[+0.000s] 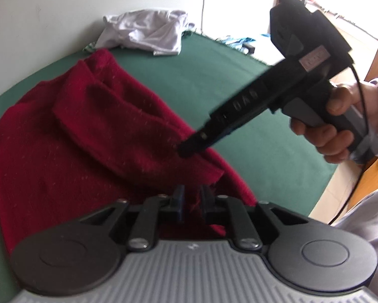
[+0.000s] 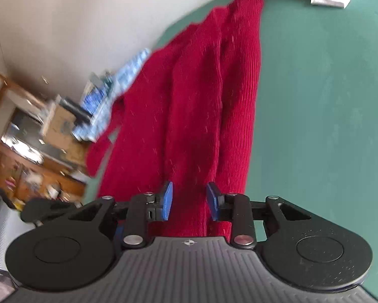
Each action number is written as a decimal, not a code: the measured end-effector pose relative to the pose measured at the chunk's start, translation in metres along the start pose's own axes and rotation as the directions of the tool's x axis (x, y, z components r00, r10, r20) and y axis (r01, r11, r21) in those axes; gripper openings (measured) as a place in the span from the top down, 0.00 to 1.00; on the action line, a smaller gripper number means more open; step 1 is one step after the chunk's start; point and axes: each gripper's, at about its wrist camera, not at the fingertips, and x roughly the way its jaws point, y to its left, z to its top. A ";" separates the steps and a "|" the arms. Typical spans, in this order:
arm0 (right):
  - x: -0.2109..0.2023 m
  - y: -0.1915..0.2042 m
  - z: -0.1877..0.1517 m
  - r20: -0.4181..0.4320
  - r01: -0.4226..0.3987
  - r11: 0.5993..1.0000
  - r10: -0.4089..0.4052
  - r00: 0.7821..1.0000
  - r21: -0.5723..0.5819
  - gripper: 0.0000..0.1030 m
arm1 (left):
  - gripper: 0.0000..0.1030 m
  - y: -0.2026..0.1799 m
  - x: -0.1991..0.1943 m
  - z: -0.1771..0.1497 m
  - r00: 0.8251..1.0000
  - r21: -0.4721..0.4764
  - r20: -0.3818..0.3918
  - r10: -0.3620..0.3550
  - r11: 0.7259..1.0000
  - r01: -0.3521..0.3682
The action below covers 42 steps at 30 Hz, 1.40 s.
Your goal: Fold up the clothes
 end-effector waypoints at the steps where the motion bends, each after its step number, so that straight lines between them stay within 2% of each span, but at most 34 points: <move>1: 0.004 0.002 -0.002 -0.016 0.010 1.000 -0.010 1.000 -0.016 0.68 | 0.81 0.001 0.002 -0.002 1.000 0.003 -0.007 0.012 1.000 -0.012; 4: 0.011 0.010 -0.006 -0.045 0.032 0.997 -0.035 0.998 -0.067 0.95 | 0.70 -0.003 0.004 -0.006 0.998 0.043 -0.019 0.061 0.997 -0.060; 6: 0.004 0.016 -0.005 -0.031 0.033 0.995 -0.036 0.999 -0.097 0.95 | 0.61 -0.010 0.006 -0.007 0.995 0.100 -0.017 0.097 0.990 -0.095; 8: -0.007 0.025 -0.002 0.006 0.039 0.992 -0.039 0.999 -0.124 0.96 | 0.44 -0.016 0.007 -0.007 0.992 0.159 -0.006 0.126 0.980 -0.123; 13: -0.048 0.053 0.000 0.083 0.069 0.978 -0.054 0.995 -0.196 0.96 | 0.41 -0.027 0.004 -0.007 0.994 0.223 0.022 0.106 0.969 -0.108; 15: -0.059 0.059 -0.006 0.076 0.075 0.979 -0.061 0.995 -0.190 0.96 | 0.40 -0.034 0.004 -0.009 0.993 0.245 0.042 0.106 0.963 -0.113; 18: -0.056 0.056 -0.018 0.043 0.024 0.996 -0.020 0.999 -0.086 0.96 | 0.39 -0.046 0.010 -0.010 0.990 0.305 0.070 0.124 0.942 -0.139; 22: -0.044 0.049 -0.026 0.051 -0.021 0.998 0.019 0.999 0.052 0.96 | 0.37 -0.058 0.015 -0.009 0.984 0.379 0.112 0.138 0.909 -0.171; 25: -0.049 0.041 -0.029 0.093 -0.066 0.987 0.053 0.994 0.143 0.96 | 0.39 -0.060 0.012 -0.006 0.980 0.426 0.138 0.142 0.885 -0.188; 28: -0.057 0.032 -0.025 0.166 -0.173 0.959 0.137 0.977 0.225 0.96 | 0.39 -0.059 0.005 -0.001 0.978 0.458 0.168 0.124 0.869 -0.188; 30: -0.057 0.035 -0.021 0.190 -0.208 0.952 0.166 0.968 0.224 0.96 | 0.44 -0.056 0.004 0.005 0.979 0.465 0.170 0.117 0.866 -0.184; 31: -0.057 0.036 -0.020 0.189 -0.207 0.954 0.166 0.968 0.219 0.96 | 0.63 -0.054 0.006 0.007 0.981 0.468 0.158 0.116 0.866 -0.178; 32: -0.057 0.038 -0.020 0.185 -0.202 0.956 0.163 0.969 0.212 0.96 | 0.86 -0.050 0.007 0.009 0.983 0.470 0.143 0.114 0.866 -0.169; 33: -0.056 0.038 -0.021 0.177 -0.190 0.958 0.154 0.972 0.212 0.96 | 0.92 -0.046 0.008 0.010 0.986 0.472 0.126 0.108 0.868 -0.156; 37: -0.060 0.032 -0.033 0.119 -0.132 0.969 0.108 0.987 0.210 0.96 | 0.93 -0.036 0.005 0.004 0.995 0.493 0.081 0.063 0.865 -0.095; 40: -0.057 0.025 -0.042 0.066 -0.111 0.967 0.098 0.993 0.229 0.96 | 0.93 -0.039 0.008 -0.006 0.999 0.550 0.037 0.024 0.835 -0.040; 42: -0.047 0.025 -0.046 0.007 -0.043 0.979 0.043 0.999 0.199 0.95 | 0.93 -0.039 0.018 -0.014 1.000 0.583 -0.024 0.004 0.812 0.011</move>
